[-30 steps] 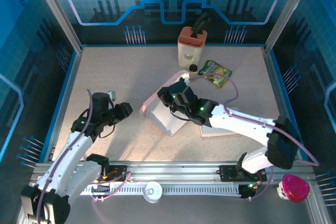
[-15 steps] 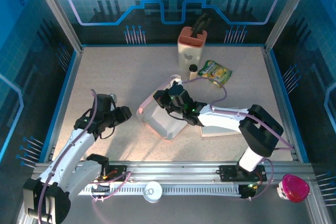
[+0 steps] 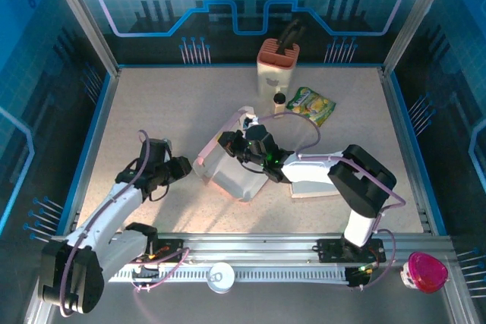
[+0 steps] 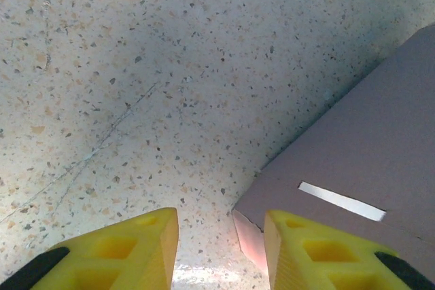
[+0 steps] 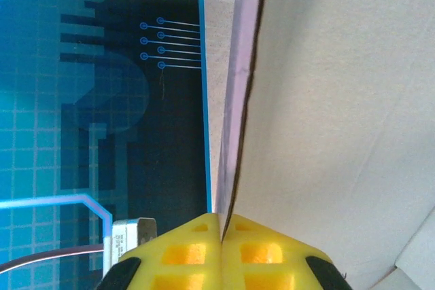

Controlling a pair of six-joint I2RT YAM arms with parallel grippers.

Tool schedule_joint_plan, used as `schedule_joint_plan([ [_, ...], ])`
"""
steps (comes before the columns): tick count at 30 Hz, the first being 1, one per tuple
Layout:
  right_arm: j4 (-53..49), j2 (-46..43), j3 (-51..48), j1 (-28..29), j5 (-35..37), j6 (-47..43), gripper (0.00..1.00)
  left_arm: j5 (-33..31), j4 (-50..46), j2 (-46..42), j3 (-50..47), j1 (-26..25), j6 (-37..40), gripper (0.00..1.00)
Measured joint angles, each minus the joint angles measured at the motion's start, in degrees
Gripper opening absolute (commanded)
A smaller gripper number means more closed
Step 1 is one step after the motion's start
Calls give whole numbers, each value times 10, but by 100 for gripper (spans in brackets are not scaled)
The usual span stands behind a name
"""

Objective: Fold the paper box

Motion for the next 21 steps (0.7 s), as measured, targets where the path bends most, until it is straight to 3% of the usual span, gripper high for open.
schedule_joint_plan([
  [21,155,60,-33,-19,-26,23,0,38,81,-49,-50,-3,16,42],
])
